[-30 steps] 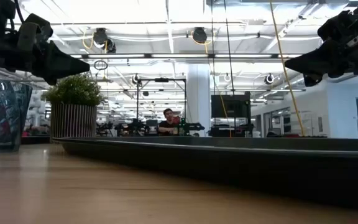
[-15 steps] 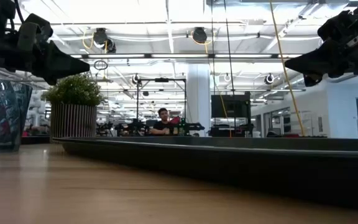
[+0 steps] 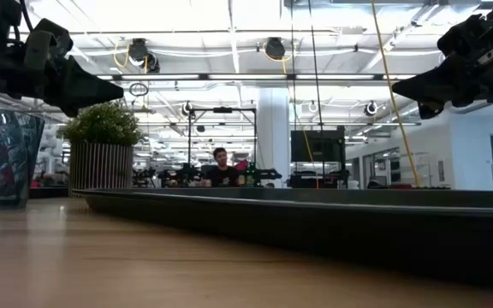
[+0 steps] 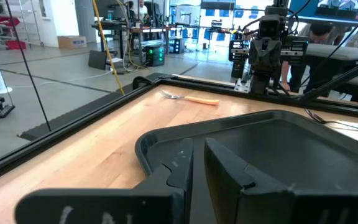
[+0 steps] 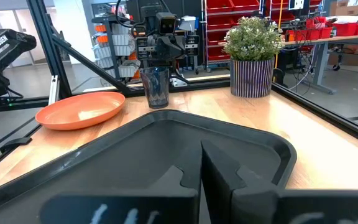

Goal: Pick and place plate/cup/fork/spoon on tray

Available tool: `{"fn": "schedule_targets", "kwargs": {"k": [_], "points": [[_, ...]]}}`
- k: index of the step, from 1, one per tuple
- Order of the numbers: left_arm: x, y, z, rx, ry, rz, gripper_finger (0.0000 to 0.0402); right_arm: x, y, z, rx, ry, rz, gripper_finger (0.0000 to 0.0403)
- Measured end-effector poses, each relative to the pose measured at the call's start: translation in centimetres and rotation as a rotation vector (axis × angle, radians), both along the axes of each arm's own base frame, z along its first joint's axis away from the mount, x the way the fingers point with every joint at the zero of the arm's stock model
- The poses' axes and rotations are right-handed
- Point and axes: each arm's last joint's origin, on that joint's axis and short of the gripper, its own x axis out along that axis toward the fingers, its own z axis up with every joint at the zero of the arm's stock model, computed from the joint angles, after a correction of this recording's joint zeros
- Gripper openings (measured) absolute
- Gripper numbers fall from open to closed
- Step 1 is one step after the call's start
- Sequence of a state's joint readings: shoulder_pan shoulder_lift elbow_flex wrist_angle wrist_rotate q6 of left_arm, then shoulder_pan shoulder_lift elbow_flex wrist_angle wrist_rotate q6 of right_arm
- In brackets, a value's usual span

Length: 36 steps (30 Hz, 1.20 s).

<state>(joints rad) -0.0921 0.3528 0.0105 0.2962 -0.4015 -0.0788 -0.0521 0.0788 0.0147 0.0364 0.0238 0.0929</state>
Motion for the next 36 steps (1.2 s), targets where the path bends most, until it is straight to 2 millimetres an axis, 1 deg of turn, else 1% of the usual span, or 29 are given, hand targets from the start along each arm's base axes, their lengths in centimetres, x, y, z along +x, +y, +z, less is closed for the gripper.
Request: {"fn": "schedule_targets", "kwargs": {"k": [10, 13, 17, 19, 22, 24, 26, 28, 31, 34, 36], "points": [[0.0, 0.0, 0.1, 0.016, -0.006, 0.000, 0.0042, 0.0, 0.0, 0.0, 0.000, -0.001, 0.000, 0.0000], [0.0, 0.0, 1.3, 0.062, -0.114, 0.005, 0.0042, 0.0, 0.0, 0.5, 0.023, -0.058, 0.000, 0.0000], [-0.3, 0.1, 2.8, -0.016, -0.291, 0.004, 0.0042, 0.0, 0.0, 1.4, 0.181, -0.162, 0.006, 0.0000], [-0.4, 0.1, 3.1, -0.048, -0.333, 0.001, 0.0042, -0.1, 0.0, 1.9, 0.202, -0.208, 0.007, 0.0000], [-0.4, 0.1, 3.1, -0.060, -0.342, 0.000, 0.0042, -0.2, -0.3, 2.4, 0.126, -0.263, -0.081, 0.0000], [-0.4, 0.1, 3.1, -0.043, -0.341, 0.002, 0.0042, -0.2, -0.4, 2.4, 0.073, -0.257, -0.132, 0.0000], [-0.5, 0.1, 3.4, 0.013, -0.348, 0.010, 0.0042, -0.2, -0.5, 2.2, 0.031, -0.230, -0.158, 0.0000], [-0.5, 0.1, 3.6, 0.088, -0.348, 0.021, 0.0042, -0.2, -0.5, 2.0, -0.004, -0.207, -0.163, 0.0000], [-0.6, 0.2, 4.1, 0.198, -0.332, 0.053, 0.0042, -0.2, -0.4, 2.2, -0.044, -0.223, -0.159, 0.0000], [-0.6, 0.3, 5.2, 0.260, -0.321, 0.096, 0.0042, -0.3, -0.4, 2.7, -0.116, -0.265, -0.165, 0.0000], [-0.4, 0.4, 5.9, 0.281, -0.271, 0.109, 0.0042, -0.3, -0.4, 2.8, -0.134, -0.270, -0.150, 0.0000]]}}
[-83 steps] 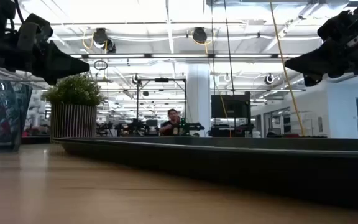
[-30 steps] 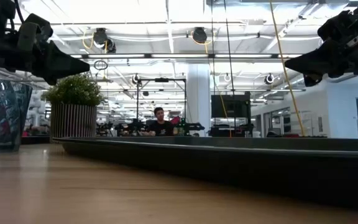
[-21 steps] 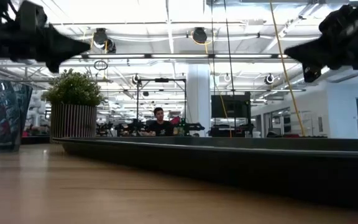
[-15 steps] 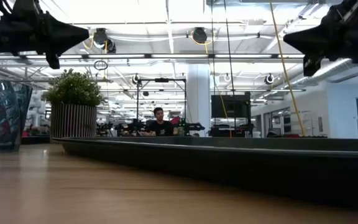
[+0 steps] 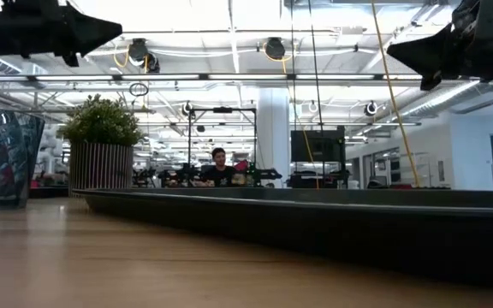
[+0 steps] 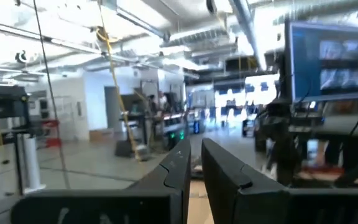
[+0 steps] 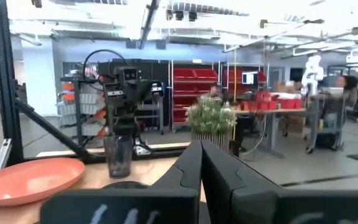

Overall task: Pick and place plate/cup/fork/spoon on tray
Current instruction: Adjust the black tray on the table

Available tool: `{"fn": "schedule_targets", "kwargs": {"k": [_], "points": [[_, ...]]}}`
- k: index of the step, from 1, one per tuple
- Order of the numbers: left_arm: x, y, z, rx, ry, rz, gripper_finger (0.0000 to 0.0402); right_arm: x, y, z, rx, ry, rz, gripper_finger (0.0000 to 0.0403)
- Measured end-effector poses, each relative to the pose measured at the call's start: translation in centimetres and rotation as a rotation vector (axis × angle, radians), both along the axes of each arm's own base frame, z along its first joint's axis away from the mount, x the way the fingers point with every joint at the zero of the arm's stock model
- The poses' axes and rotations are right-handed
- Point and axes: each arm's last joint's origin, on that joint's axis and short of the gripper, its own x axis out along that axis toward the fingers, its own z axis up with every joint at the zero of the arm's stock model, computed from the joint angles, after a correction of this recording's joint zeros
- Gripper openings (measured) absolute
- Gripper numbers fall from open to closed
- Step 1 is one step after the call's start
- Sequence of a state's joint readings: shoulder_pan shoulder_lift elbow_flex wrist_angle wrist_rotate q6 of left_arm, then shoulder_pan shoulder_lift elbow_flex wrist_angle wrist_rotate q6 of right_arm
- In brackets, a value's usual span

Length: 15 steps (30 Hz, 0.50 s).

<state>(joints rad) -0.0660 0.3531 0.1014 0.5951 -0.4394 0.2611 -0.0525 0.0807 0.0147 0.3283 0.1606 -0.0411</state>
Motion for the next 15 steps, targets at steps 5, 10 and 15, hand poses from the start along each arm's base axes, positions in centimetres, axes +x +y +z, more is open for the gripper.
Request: {"fn": "schedule_targets", "kwargs": {"k": [5, 10, 15], "points": [[0.6, 0.2, 1.7, 0.017, 0.189, 0.038, 0.0042, 0.2, 0.1, -0.6, 0.066, 0.054, 0.052, 0.0000], [1.5, 0.2, 2.2, 0.021, 0.397, 0.039, 0.0042, 0.7, 0.3, -1.3, 0.192, 0.118, 0.147, 0.0000], [2.7, 0.2, 2.7, 0.078, 0.463, 0.071, 0.0042, 1.3, 0.2, -1.4, 0.145, 0.155, 0.112, 0.0000]]}}
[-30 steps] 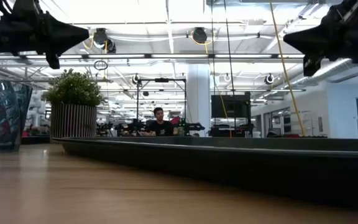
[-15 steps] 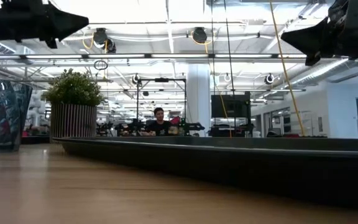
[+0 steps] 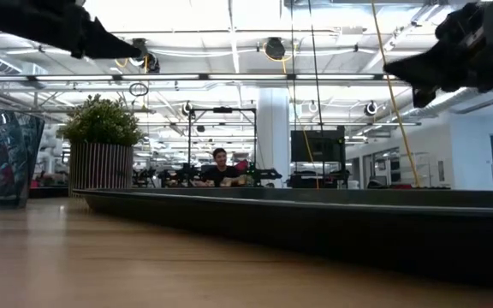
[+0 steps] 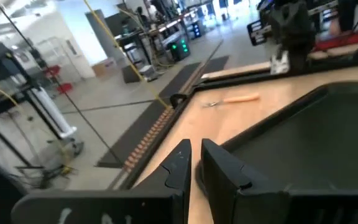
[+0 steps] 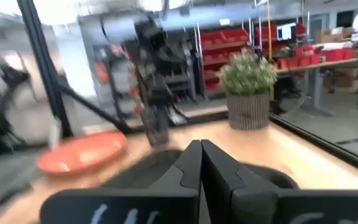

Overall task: Pick and place plate/cup/fork/spoon on tray
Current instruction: Adjust the black tray on the table

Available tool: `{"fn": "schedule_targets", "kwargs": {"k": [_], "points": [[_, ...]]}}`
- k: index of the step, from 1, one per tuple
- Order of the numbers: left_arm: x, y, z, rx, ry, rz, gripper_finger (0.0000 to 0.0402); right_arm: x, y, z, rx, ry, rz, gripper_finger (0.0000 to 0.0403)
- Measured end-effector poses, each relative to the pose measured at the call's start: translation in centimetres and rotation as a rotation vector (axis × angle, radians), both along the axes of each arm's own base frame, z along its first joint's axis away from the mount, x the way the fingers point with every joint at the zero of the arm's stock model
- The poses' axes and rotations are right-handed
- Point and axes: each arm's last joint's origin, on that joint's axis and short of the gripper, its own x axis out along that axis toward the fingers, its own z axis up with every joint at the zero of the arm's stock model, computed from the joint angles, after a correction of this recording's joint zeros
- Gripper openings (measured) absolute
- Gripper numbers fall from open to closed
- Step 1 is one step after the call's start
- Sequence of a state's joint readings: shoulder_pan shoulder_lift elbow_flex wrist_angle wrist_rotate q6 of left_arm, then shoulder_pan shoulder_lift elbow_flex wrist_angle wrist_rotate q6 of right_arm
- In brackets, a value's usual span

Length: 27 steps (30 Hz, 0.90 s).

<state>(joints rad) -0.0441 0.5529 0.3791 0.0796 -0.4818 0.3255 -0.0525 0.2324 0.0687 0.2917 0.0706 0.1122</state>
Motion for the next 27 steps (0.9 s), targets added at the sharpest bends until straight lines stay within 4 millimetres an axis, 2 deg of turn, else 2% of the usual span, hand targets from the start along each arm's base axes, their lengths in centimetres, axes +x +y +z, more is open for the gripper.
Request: {"fn": "schedule_targets", "kwargs": {"k": [1, 3, 5, 12, 15, 19, 22, 27], "points": [[0.2, 0.0, 0.3, 0.019, -0.001, 0.013, 0.0042, 0.2, 0.0, 0.1, -0.027, 0.029, -0.010, 0.0000], [0.4, 0.1, 1.1, 0.060, -0.008, 0.024, 0.0042, 0.6, -0.1, 2.3, -0.089, 0.016, -0.039, 0.0003], [0.6, 0.0, 1.6, 0.105, 0.008, 0.022, 0.0042, 1.3, -0.3, 4.2, -0.137, 0.075, -0.081, 0.0011], [0.8, 0.7, 4.0, 0.206, 0.025, 0.072, 0.0042, 6.4, -1.4, 10.0, -0.223, 0.493, -0.286, 0.0054], [0.8, 1.3, 5.0, 0.226, 0.034, 0.113, 0.0042, 8.8, -2.5, 11.7, -0.188, 0.633, -0.376, 0.0076], [1.1, 2.0, 6.3, 0.241, 0.030, 0.155, 0.0042, 11.2, -4.3, 13.4, -0.015, 0.740, -0.442, 0.0108], [1.8, 2.5, 7.5, 0.272, 0.039, 0.161, 0.0042, 12.2, -5.3, 13.3, 0.146, 0.845, -0.384, 0.0130], [3.2, 3.3, 9.3, 0.349, -0.013, 0.143, 0.0042, 12.7, -5.7, 10.3, 0.392, 1.091, -0.306, 0.0153]]}}
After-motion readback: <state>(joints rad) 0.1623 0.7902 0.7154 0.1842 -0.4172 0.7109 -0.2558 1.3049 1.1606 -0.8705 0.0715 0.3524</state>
